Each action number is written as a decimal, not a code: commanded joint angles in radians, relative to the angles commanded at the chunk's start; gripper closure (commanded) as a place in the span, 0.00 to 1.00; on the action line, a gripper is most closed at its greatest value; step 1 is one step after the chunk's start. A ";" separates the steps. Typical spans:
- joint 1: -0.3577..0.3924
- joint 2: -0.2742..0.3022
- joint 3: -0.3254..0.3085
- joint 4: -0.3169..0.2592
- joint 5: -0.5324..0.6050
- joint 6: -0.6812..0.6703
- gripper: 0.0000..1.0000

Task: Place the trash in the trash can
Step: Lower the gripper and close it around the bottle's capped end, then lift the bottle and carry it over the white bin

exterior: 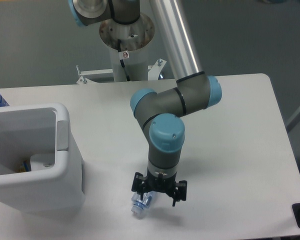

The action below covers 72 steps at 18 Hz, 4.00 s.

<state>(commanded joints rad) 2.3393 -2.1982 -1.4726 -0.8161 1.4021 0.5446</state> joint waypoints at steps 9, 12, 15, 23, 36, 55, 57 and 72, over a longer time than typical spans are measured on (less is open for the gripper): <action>-0.037 -0.061 0.044 0.002 -0.022 -0.005 0.00; -0.041 -0.078 0.058 0.002 -0.018 -0.005 0.00; -0.052 -0.089 0.058 0.002 -0.012 -0.002 0.00; -0.064 -0.095 0.055 0.002 0.031 0.003 0.32; -0.063 -0.087 0.060 0.000 0.032 0.005 0.60; 0.029 0.046 0.061 0.002 -0.050 0.011 0.72; 0.050 0.067 0.069 0.003 -0.072 0.006 0.72; 0.083 0.215 0.281 0.038 -0.236 -0.225 0.72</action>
<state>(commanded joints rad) 2.4222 -1.9836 -1.1919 -0.7778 1.1658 0.3193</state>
